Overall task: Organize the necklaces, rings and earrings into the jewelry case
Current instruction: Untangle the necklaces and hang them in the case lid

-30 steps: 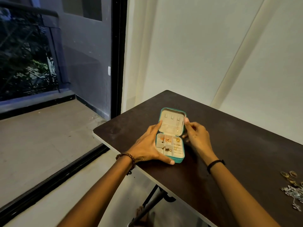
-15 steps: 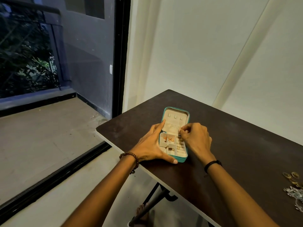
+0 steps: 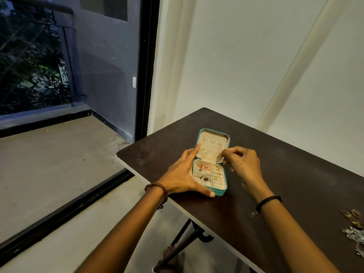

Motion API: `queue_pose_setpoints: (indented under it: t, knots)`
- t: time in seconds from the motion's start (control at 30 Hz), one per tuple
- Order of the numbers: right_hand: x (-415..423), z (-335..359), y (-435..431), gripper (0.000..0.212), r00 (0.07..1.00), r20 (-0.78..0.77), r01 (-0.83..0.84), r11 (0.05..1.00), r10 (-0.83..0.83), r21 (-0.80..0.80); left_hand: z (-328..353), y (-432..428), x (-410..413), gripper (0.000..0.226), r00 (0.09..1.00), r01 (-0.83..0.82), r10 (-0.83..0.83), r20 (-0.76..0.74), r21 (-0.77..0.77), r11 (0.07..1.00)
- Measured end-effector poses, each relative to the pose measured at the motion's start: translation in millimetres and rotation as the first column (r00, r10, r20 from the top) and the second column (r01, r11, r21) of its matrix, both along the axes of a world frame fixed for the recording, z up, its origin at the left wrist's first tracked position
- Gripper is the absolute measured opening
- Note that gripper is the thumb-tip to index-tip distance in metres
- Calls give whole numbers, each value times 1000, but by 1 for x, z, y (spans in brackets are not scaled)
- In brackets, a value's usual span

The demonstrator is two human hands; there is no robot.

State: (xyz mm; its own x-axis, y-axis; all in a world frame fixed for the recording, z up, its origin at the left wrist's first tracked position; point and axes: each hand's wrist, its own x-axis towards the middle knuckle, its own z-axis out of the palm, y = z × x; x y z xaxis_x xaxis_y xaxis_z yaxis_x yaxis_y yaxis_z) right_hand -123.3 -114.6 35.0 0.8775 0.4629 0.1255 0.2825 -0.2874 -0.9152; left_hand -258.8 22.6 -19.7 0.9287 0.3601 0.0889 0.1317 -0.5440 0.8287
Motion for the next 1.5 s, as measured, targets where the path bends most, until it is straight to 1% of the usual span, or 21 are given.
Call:
queue_pose_setpoints:
  t: [0.03, 0.1, 0.23, 0.33, 0.4, 0.57, 0.67, 0.73, 0.8, 0.93, 1.0, 1.1, 1.13, 1.2, 1.23, 1.3, 1.33, 1.4, 1.5]
  knots:
    - [1, 1, 1, 2, 999, -37, -3, 1000, 4, 22, 0, 0, 0, 141, 1000, 0, 0, 1, -2, 1000]
    - [2, 3, 3, 5, 995, -101, -20, 999, 24, 45, 1, 0, 0, 141, 1000, -2, 2, -2, -1, 1000]
    - [4, 9, 8, 13, 976, -212, -59, 998, 58, 2, 1, 0, 0, 141, 1000, -8, 8, -3, 3, 1000]
    - [6, 12, 12, 19, 971, -232, -61, 997, 50, -40, 0, 1, 1, 142, 1000, -10, 10, -5, -5, 1000]
    - [7, 13, 14, 19, 971, -234, -54, 998, 48, -22, -1, 0, 1, 142, 1000, -12, 12, -6, -2, 1000]
    - [7, 11, 19, 18, 992, -124, 37, 997, -29, 62, -1, 1, 0, 141, 1000, -6, 6, -9, -4, 1000]
    - [5, 9, 23, 15, 998, -36, 53, 995, -50, 90, -1, 1, 0, 140, 1000, -6, 6, -10, -1, 1000]
    - [4, 10, 26, 15, 999, 28, 38, 995, -41, 96, 0, 1, 0, 141, 1000, -5, 5, -10, 3, 1000]
    - [3, 11, 26, 15, 998, 56, -6, 996, 1, 84, -1, 1, -1, 141, 1000, -4, 4, -12, 6, 1000]
    - [-3, 18, 18, 15, 996, 36, -86, 993, 84, 81, 1, -3, -5, 142, 1000, 6, -7, 17, 29, 1000]
    - [-7, 25, 8, 15, 992, 38, -123, 989, 121, 82, 3, -6, -9, 139, 999, -12, 12, 52, -10, 1000]
    - [-16, 42, -11, 17, 983, 27, -182, 978, 180, 98, 2, -18, -17, 126, 988, -108, 114, 102, -61, 992]
    - [-21, 49, -18, 18, 980, 24, -201, 973, 199, 110, 5, -25, -20, 117, 978, -148, 158, 134, -79, 986]
    - [-31, 63, -31, 19, 969, 16, -247, 960, 247, 134, 18, -39, -26, 85, 949, -172, 214, 230, -191, 967]
    - [-35, 69, -38, 19, 963, 9, -269, 953, 271, 137, 28, -47, -27, 71, 936, -143, 218, 276, -268, 953]
    - [-45, 80, -49, 20, 951, -8, -303, 942, 308, 144, 49, -61, -24, 57, 915, -55, 206, 347, -400, 915]
    - [-49, 87, -58, 20, 948, -11, -314, 937, 319, 156, 62, -69, -23, 54, 912, -29, 201, 358, -433, 901]
    - [-55, 96, -70, 21, 944, -11, -325, 931, 331, 169, 80, -83, -18, 46, 929, 5, 165, 330, -457, 890]
    - [-58, 105, -82, 21, 945, -50, -305, 927, 323, 217, 91, -98, -18, 26, 940, 70, 116, 321, -514, 855]
